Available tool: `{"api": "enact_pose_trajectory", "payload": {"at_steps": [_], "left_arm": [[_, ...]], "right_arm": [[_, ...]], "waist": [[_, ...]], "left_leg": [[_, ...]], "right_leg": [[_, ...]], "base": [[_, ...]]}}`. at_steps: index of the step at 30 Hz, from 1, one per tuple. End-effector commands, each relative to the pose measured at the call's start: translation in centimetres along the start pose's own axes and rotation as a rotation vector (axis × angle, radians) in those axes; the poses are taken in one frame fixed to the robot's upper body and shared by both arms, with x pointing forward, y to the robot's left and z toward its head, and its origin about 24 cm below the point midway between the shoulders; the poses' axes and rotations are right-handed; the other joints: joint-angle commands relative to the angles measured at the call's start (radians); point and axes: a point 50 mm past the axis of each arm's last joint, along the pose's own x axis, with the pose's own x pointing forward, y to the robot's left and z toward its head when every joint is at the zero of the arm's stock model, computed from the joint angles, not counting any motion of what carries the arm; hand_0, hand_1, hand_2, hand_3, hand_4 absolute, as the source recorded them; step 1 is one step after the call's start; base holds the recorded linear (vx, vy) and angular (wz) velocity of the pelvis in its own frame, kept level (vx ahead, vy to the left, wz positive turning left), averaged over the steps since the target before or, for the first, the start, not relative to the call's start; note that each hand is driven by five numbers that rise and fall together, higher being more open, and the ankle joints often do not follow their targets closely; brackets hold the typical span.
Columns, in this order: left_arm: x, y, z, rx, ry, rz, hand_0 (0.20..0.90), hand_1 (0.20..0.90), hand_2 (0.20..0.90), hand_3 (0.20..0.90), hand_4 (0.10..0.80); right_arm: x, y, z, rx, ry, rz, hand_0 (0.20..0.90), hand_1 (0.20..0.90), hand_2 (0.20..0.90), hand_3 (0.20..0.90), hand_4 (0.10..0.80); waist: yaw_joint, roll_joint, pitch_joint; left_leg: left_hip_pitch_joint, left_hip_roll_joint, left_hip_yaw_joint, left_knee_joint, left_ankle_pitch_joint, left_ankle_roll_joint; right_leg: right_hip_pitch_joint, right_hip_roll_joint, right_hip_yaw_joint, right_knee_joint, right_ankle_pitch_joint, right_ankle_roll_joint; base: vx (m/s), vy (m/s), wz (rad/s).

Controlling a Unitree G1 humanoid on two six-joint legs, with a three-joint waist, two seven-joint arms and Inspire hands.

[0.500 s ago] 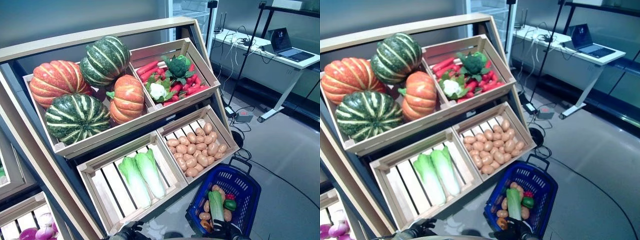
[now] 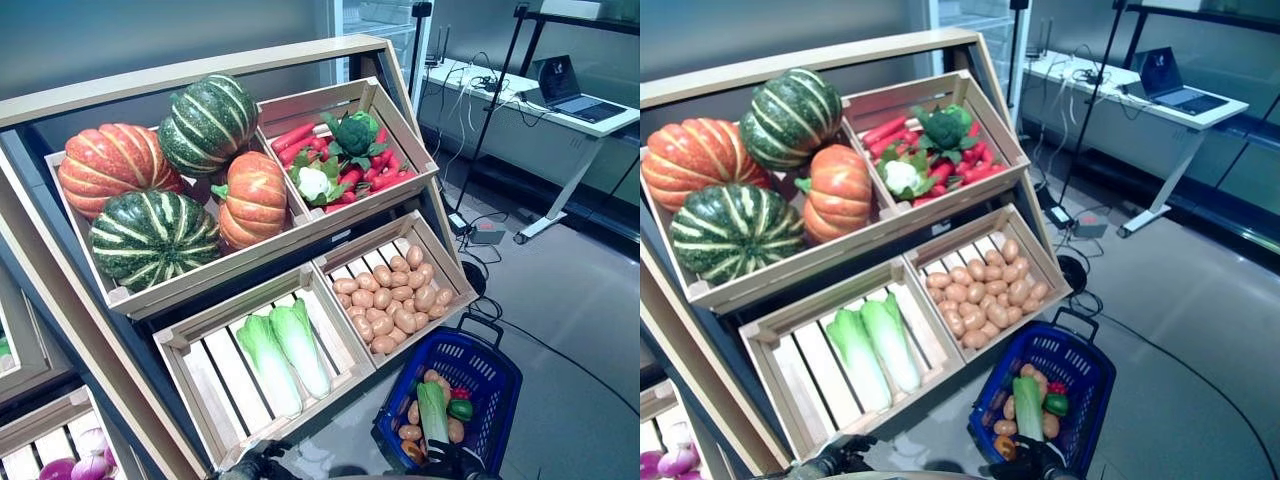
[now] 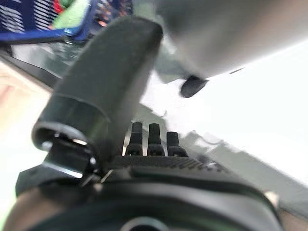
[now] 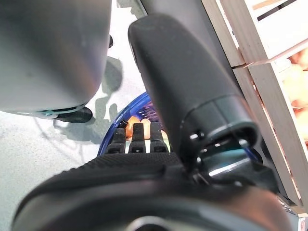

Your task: Put vegetables into the basket

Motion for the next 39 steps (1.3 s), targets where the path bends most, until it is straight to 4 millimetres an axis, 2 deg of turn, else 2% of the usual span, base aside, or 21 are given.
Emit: {"api": "enact_pose_trajectory", "payload": {"at_steps": [1, 5, 8, 9, 10, 11, 14, 16, 19, 22, 24, 25, 26, 27, 29, 30, 32, 33, 35, 37, 39], "left_arm": [[-0.4, 3.9, 10.6, 0.083, -0.404, 0.01, 0.9, 0.9, 0.9, 0.9, 0.8], [-3.5, 3.7, 17.2, 0.266, -0.66, -0.136, 0.9, 0.9, 0.9, 0.9, 0.8], [-4.9, 3.2, 19.2, 0.344, -0.751, -0.172, 0.9, 0.9, 0.9, 0.9, 0.8], [-4.9, 3.2, 19.2, 0.344, -0.75, -0.172, 0.9, 0.9, 0.9, 0.9, 0.8], [-6.5, 3.0, 21.3, 0.351, -0.819, -0.223, 0.9, 0.9, 0.9, 0.9, 0.8], [-7.4, 3.0, 22.2, 0.357, -0.872, -0.231, 0.9, 0.9, 0.9, 0.9, 0.8], [-9.1, 3.7, 23.4, 0.33, -0.964, -0.223, 0.9, 0.9, 0.9, 0.9, 0.8], [-9.6, 4.2, 23.6, 0.327, -0.989, -0.192, 0.9, 0.9, 0.9, 0.9, 0.8], [-10.8, 6.5, 23.8, 0.39, -1.036, -0.055, 0.9, 0.9, 0.9, 0.9, 0.8], [-11.1, 8.5, 23.6, 0.438, -1.01, 0.07, 0.9, 0.9, 0.9, 0.9, 0.8], [-11.3, 11.0, 23.0, 0.47, -0.957, 0.208, 0.9, 0.9, 0.9, 0.9, 0.8], [-11.2, 11.2, 23.0, 0.473, -0.95, 0.216, 0.9, 0.9, 0.9, 0.9, 0.8], [-11.6, 12.9, 22.7, 0.526, -0.92, 0.313, 0.9, 0.9, 0.9, 0.9, 0.8], [-11.7, 13.2, 22.7, 0.534, -0.915, 0.328, 0.9, 0.9, 0.9, 0.9, 0.8], [-12.9, 15.5, 23.2, 0.627, -0.896, 0.492, 0.9, 0.9, 0.9, 0.9, 0.8], [-12.9, 15.6, 23.2, 0.632, -0.896, 0.501, 0.9, 0.9, 0.9, 0.9, 0.8], [-14.0, 17.4, 23.6, 0.699, -0.885, 0.646, 0.9, 0.9, 0.9, 0.9, 0.8], [-14.1, 17.5, 23.6, 0.7, -0.884, 0.654, 0.9, 0.9, 0.9, 0.9, 0.8], [-15.2, 18.6, 23.6, 0.783, -0.907, 0.832, 0.9, 0.9, 0.9, 0.9, 0.8], [-15.9, 19.2, 23.7, 0.861, -0.91, 0.925, 0.9, 0.9, 0.9, 0.9, 0.8], [-16.2, 19.5, 23.7, 0.907, -0.912, 0.967, 0.9, 0.9, 0.9, 0.9, 0.8]], "right_arm": [[0.4, 0.9, 2.8, -0.059, -0.075, 0.043, 0.9, 0.9, 0.9, 0.9, 0.8], [0.4, 0.6, 3.3, -0.058, -0.087, 0.031, 0.9, 0.9, 0.9, 0.9, 0.8], [0.5, 0.8, 3.5, -0.051, -0.092, 0.033, 0.9, 0.9, 0.9, 0.9, 0.8], [0.5, 0.8, 3.5, -0.051, -0.092, 0.033, 0.9, 0.9, 0.9, 0.9, 0.8], [0.5, 0.9, 3.4, -0.047, -0.09, 0.028, 0.9, 0.9, 0.9, 0.9, 0.8], [0.5, 1.0, 3.1, -0.048, -0.085, 0.028, 0.9, 0.9, 0.9, 0.9, 0.8], [0.4, 1.0, 2.4, -0.049, -0.066, 0.028, 0.9, 0.9, 0.9, 0.9, 0.8], [0.3, 1.0, 2.0, -0.049, -0.057, 0.028, 0.9, 0.9, 0.9, 0.9, 0.8], [0.1, 0.5, 1.1, -0.046, -0.041, 0.022, 0.9, 0.9, 0.9, 0.9, 0.8], [0.0, 0.2, 0.7, -0.046, -0.042, 0.015, 0.9, 0.9, 0.9, 0.9, 0.8], [-0.1, -0.4, 1.2, -0.036, -0.07, 0.011, 0.9, 0.9, 0.9, 0.9, 0.8], [-0.1, -0.4, 1.3, -0.036, -0.072, 0.011, 0.9, 0.9, 0.9, 0.9, 0.8], [-0.1, -0.9, 2.4, -0.023, -0.117, 0.005, 0.9, 0.9, 0.9, 0.9, 0.8], [-0.1, -0.9, 2.6, -0.02, -0.124, 0.004, 0.9, 0.9, 0.9, 0.9, 0.8], [-0.2, -1.9, 4.9, -0.002, -0.2, -0.014, 0.9, 0.9, 0.9, 0.9, 0.8], [-0.2, -1.9, 5.0, -0.002, -0.203, -0.015, 0.9, 0.9, 0.9, 0.9, 0.8], [-0.2, -2.7, 6.2, -0.001, -0.238, -0.049, 0.9, 0.9, 0.9, 0.9, 0.8], [-0.2, -2.8, 6.3, 0.0, -0.241, -0.051, 0.9, 0.9, 0.9, 0.9, 0.8], [-0.4, -3.5, 7.1, 0.026, -0.282, -0.074, 0.9, 0.9, 0.9, 0.9, 0.8], [-0.5, -3.7, 7.9, 0.028, -0.322, -0.083, 0.9, 0.9, 0.9, 0.9, 0.8], [-0.6, -3.9, 8.9, 0.035, -0.357, -0.094, 0.9, 0.9, 0.9, 0.9, 0.8]], "waist": [[0.001, -0.006, 0.041], [0.002, 0.004, 0.05], [0.002, 0.008, 0.053], [0.002, 0.007, 0.053], [0.003, 0.009, 0.056], [0.003, 0.01, 0.055], [0.006, 0.007, 0.056], [0.008, 0.007, 0.056], [0.017, 0.006, 0.062], [0.021, 0.005, 0.071], [0.03, 0.008, 0.088], [0.03, 0.008, 0.088], [0.036, 0.014, 0.114], [0.036, 0.016, 0.117], [0.042, 0.029, 0.177], [0.042, 0.03, 0.179], [0.049, 0.037, 0.239], [0.049, 0.037, 0.242], [0.056, 0.038, 0.285], [0.058, 0.036, 0.309], [0.056, 0.035, 0.332]], "left_leg": [[0.069, 0.015, -0.041, 0.009, -0.136, -0.018], [0.064, 0.018, -0.04, 0.009, -0.136, -0.015], [0.061, 0.018, -0.041, 0.009, -0.136, -0.013], [0.061, 0.018, -0.041, 0.009, -0.136, -0.013], [0.057, 0.015, -0.045, 0.009, -0.138, -0.009], [0.057, 0.014, -0.045, 0.009, -0.139, -0.007], [0.055, 0.014, -0.046, 0.009, -0.141, -0.007], [0.054, 0.016, -0.046, 0.009, -0.139, -0.009], [0.041, 0.019, -0.052, 0.009, -0.133, -0.014], [0.028, 0.019, -0.058, 0.009, -0.126, -0.016], [0.006, 0.019, -0.063, 0.009, -0.114, -0.017], [0.004, 0.019, -0.063, 0.009, -0.113, -0.017], [-0.028, 0.018, -0.073, 0.02, -0.103, -0.018], [-0.034, 0.018, -0.075, 0.022, -0.101, -0.018], [-0.118, 0.012, -0.093, 0.092, -0.1, -0.021], [-0.125, 0.012, -0.095, 0.099, -0.102, -0.021], [-0.216, 0.001, -0.117, 0.209, -0.109, -0.031], [-0.225, 0.0, -0.119, 0.22, -0.111, -0.032], [-0.297, -0.004, -0.128, 0.313, -0.129, -0.035], [-0.357, -0.005, -0.123, 0.377, -0.146, -0.033], [-0.406, -0.003, -0.119, 0.429, -0.157, -0.029]], "right_leg": [[-0.064, -0.009, 0.033, -0.012, 0.087, 0.015], [-0.068, -0.01, 0.022, -0.01, 0.087, 0.018], [-0.069, -0.01, 0.019, -0.011, 0.086, 0.019], [-0.069, -0.01, 0.019, -0.011, 0.086, 0.019], [-0.067, -0.01, 0.016, -0.018, 0.088, 0.021], [-0.067, -0.009, 0.015, -0.021, 0.089, 0.022], [-0.066, -0.01, 0.013, -0.023, 0.089, 0.024], [-0.067, -0.01, 0.011, -0.023, 0.089, 0.024], [-0.073, -0.009, 0.002, -0.023, 0.09, 0.022], [-0.081, -0.007, -0.002, -0.023, 0.091, 0.018], [-0.1, -0.005, -0.006, -0.023, 0.093, 0.01], [-0.102, -0.005, -0.006, -0.022, 0.092, 0.01], [-0.133, -0.003, -0.007, 0.004, 0.085, 0.0], [-0.141, -0.003, -0.007, 0.012, 0.083, -0.002], [-0.219, -0.004, -0.013, 0.101, 0.052, -0.025], [-0.225, -0.004, -0.013, 0.108, 0.05, -0.026], [-0.291, -0.01, -0.012, 0.193, 0.028, -0.045], [-0.297, -0.01, -0.013, 0.201, 0.025, -0.046], [-0.348, -0.018, -0.016, 0.266, 0.006, -0.061], [-0.401, -0.023, -0.02, 0.32, -0.007, -0.072], [-0.457, -0.026, -0.017, 0.38, -0.017, -0.079]], "base": [[-0.064, 0.013, -0.03], [-0.046, -0.001, -0.02], [-0.017, -0.006, -0.01], [-0.015, -0.012, -0.06], [-0.004, -0.017, -0.07], [0.006, -0.029, -0.04], [0.027, -0.035, -0.02], [0.011, -0.012, 0.02], [0.0, 0.0, 0.0], [-0.012, -0.003, 0.01], [-0.07, -0.014, 0.06], [-0.169, 0.009, 0.06], [-0.156, 0.017, 0.04], [-0.33, 0.044, 0.06], [-0.304, 0.04, 0.07], [-0.266, 0.024, 0.12], [-0.222, 0.008, 0.17], [-0.13, -0.01, 0.17], [-0.141, -0.015, 0.26], [-0.163, -0.007, 0.15], [-0.154, 0.008, 0.1]]}}
